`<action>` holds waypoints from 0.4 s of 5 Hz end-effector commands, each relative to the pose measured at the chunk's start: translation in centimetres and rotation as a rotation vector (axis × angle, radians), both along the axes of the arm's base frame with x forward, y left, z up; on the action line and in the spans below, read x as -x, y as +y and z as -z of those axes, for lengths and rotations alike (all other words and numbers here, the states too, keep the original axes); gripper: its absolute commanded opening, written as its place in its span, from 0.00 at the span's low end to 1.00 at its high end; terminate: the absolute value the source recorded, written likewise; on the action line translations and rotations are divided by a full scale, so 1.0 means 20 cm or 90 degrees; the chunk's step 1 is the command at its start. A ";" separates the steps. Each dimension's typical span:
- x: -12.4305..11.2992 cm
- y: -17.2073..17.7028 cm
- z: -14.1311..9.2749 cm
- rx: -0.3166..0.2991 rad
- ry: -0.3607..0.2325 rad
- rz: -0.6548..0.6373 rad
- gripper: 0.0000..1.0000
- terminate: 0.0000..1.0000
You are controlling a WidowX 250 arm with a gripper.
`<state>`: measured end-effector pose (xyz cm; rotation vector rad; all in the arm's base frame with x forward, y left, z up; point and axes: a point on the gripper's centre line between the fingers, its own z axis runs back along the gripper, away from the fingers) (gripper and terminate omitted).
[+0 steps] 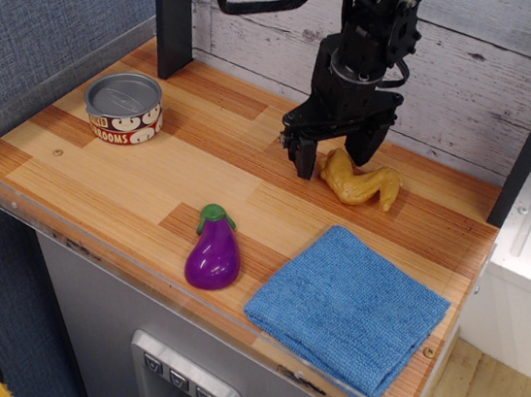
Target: Place the chicken wing behind the eggplant and towel
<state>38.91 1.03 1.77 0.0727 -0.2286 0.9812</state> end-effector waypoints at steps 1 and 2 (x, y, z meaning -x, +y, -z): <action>0.03 0.04 -0.23 -0.002 -0.107 -0.016 1.00 0.00; 0.06 0.12 -0.27 0.049 -0.107 0.024 1.00 0.00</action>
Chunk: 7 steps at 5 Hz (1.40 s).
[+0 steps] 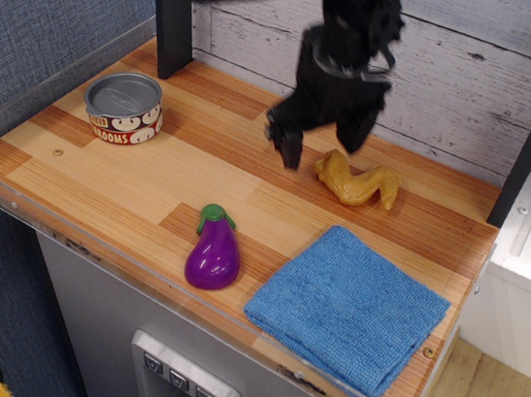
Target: Place the chicken wing behind the eggplant and towel
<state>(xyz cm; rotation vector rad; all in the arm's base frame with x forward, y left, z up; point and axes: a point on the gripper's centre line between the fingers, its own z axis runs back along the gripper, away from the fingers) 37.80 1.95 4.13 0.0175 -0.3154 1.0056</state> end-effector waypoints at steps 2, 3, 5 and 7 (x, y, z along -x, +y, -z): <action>0.17 0.22 -0.27 -0.008 -0.046 0.156 1.00 0.00; 0.29 0.17 -0.37 -0.045 -0.017 0.254 1.00 0.00; 0.49 0.00 -0.49 -0.001 -0.019 0.337 1.00 0.00; 0.77 -0.01 -0.66 0.029 -0.113 0.318 1.00 0.00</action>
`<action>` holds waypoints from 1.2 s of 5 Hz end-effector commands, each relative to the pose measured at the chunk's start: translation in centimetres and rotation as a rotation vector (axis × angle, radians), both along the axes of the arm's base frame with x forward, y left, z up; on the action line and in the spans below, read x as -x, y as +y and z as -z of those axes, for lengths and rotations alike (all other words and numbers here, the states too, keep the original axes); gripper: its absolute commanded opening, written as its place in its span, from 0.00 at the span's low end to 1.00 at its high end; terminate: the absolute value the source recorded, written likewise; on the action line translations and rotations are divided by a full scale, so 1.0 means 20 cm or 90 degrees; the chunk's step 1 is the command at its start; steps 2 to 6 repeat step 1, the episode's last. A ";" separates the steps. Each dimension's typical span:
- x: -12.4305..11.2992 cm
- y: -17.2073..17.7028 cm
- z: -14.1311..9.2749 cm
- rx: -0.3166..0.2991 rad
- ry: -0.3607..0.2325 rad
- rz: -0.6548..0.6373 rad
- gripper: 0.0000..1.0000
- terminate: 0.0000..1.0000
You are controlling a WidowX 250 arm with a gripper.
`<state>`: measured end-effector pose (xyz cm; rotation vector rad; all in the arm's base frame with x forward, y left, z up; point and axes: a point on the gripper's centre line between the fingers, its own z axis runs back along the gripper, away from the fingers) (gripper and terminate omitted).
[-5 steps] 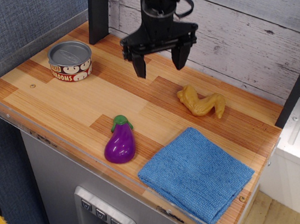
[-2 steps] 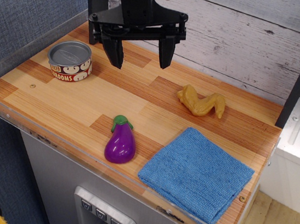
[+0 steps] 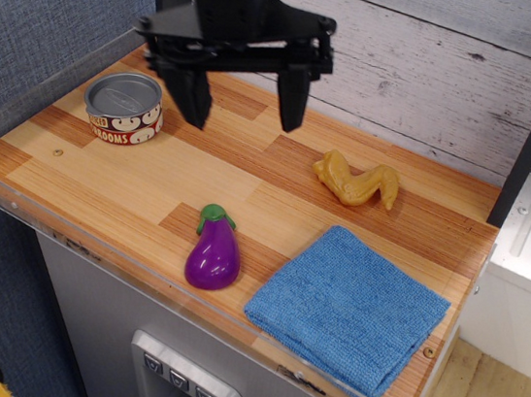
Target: Place the chicken wing behind the eggplant and towel
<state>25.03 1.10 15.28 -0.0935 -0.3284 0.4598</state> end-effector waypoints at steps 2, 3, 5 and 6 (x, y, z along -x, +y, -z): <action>0.13 0.04 -0.10 0.046 -0.077 -0.033 1.00 1.00; 0.13 0.04 -0.10 0.046 -0.077 -0.033 1.00 1.00; 0.13 0.04 -0.10 0.046 -0.077 -0.033 1.00 1.00; 0.13 0.04 -0.10 0.046 -0.077 -0.033 1.00 1.00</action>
